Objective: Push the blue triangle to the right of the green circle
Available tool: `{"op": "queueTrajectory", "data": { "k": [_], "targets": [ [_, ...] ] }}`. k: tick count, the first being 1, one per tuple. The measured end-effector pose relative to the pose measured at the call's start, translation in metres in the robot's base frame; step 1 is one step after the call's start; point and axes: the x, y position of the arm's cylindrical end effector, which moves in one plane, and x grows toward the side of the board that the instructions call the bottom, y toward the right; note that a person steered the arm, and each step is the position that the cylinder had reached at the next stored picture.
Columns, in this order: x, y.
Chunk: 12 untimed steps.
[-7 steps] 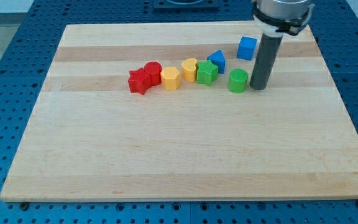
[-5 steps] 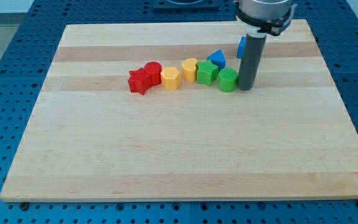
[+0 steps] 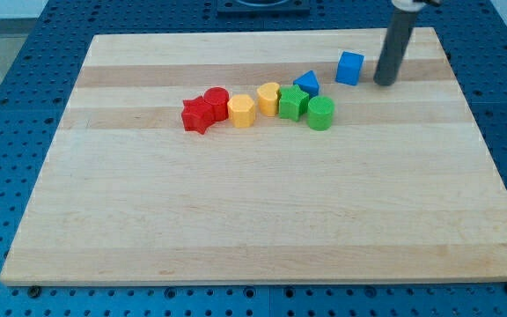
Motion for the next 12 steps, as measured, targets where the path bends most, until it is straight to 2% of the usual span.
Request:
{"op": "queueTrajectory", "data": {
  "k": [1,2,4,5,10,12],
  "targets": [
    [-0.046,-0.021],
    [-0.071,-0.052],
    [-0.052,-0.13],
    [-0.048,-0.148],
    [0.003,-0.138],
    [0.008,-0.128]
  ]
}}
